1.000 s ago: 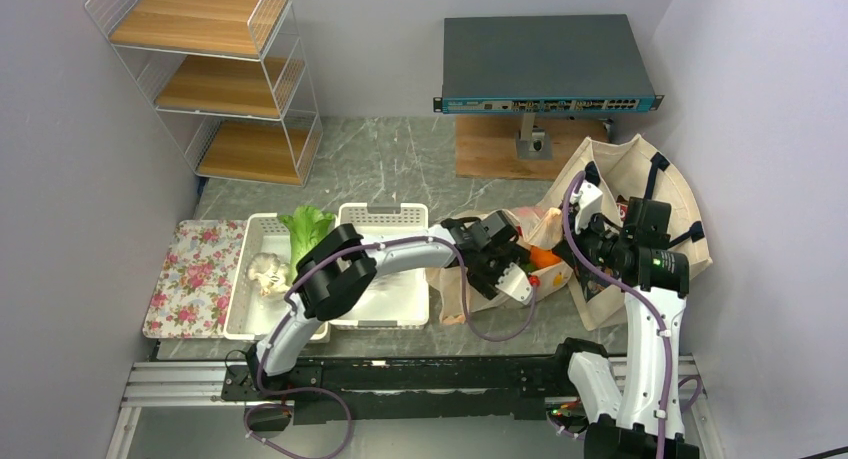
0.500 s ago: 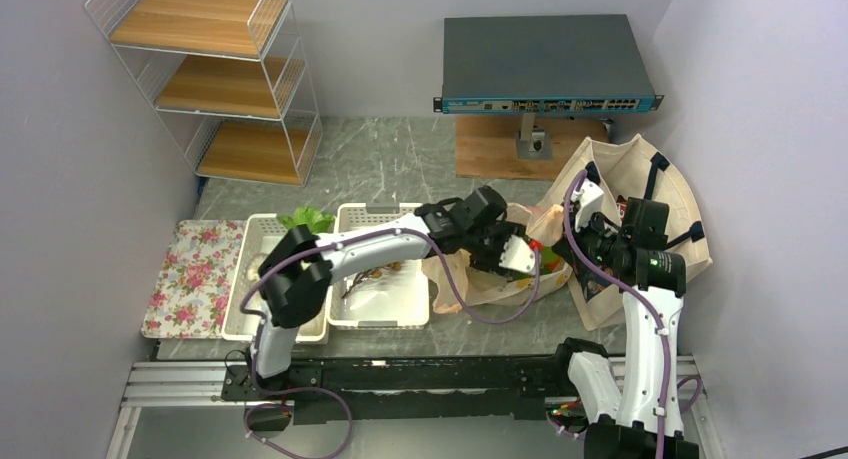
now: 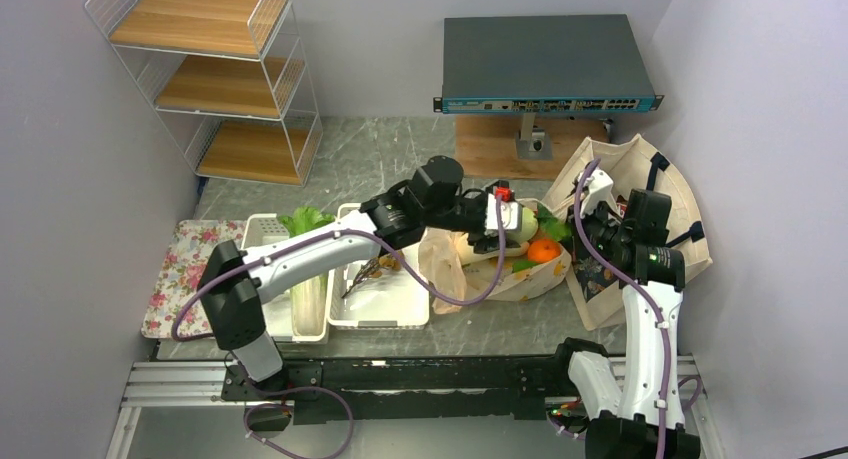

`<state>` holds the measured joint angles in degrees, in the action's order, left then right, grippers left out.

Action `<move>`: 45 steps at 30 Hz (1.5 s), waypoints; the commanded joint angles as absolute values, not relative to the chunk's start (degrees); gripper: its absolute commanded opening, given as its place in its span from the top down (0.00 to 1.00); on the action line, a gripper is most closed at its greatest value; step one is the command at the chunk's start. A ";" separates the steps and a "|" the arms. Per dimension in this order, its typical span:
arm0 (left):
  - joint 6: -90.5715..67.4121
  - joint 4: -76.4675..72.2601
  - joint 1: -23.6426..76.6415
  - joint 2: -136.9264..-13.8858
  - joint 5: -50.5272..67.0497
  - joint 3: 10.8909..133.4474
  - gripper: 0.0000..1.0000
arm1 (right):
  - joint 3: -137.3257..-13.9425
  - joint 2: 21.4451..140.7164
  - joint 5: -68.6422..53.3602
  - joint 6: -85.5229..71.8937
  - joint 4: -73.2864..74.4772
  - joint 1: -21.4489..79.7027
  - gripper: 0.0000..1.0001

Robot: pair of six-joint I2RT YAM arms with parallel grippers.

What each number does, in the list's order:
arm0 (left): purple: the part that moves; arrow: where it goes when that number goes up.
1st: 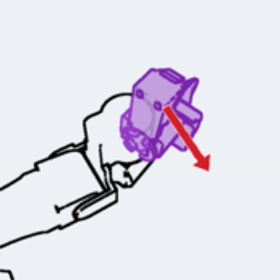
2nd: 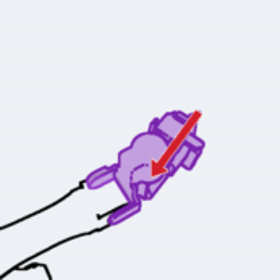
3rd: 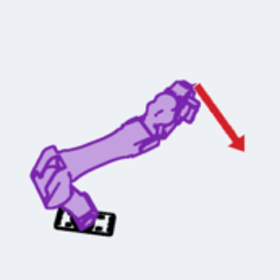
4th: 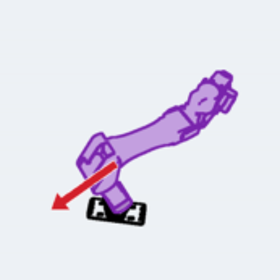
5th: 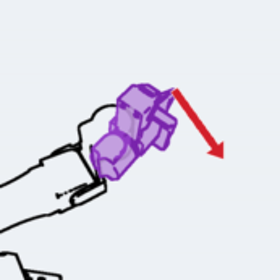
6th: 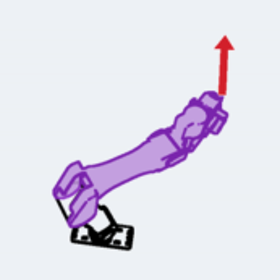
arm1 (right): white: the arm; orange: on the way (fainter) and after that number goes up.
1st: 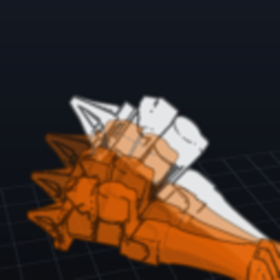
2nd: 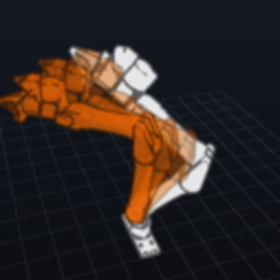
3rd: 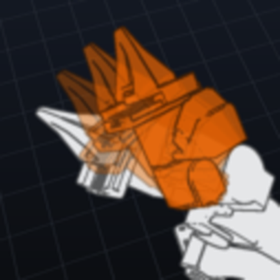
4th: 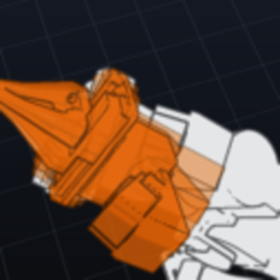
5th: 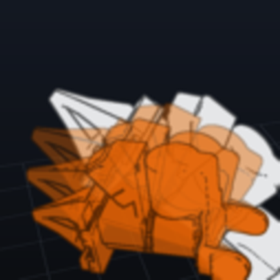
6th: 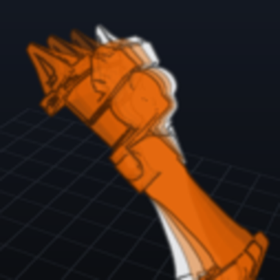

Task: Untie the knot of the grocery bags and take out the mixed food

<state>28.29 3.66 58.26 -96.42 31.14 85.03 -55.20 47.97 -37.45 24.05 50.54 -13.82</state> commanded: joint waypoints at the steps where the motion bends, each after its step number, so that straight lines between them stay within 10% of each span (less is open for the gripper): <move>1: 21.45 -5.76 58.18 -89.48 33.39 84.99 1.00 | -55.68 48.30 -36.16 20.20 45.52 -13.79 1.00; 17: 9.51 -9.75 49.76 -82.06 -4.27 97.52 1.00 | -55.06 48.90 -36.72 19.67 44.01 -13.73 1.00; 28: 10.41 33.89 10.38 -58.25 16.46 66.64 1.00 | -55.84 48.02 -36.05 20.49 46.36 -13.80 1.00; 39: 15.33 36.59 -7.07 -51.63 7.66 45.23 1.00 | -55.70 48.96 -36.89 20.69 46.00 -13.72 1.00; 45: 17.58 38.48 -11.02 -54.10 18.76 47.46 0.08 | -57.20 49.54 -37.53 21.36 46.38 -13.75 1.00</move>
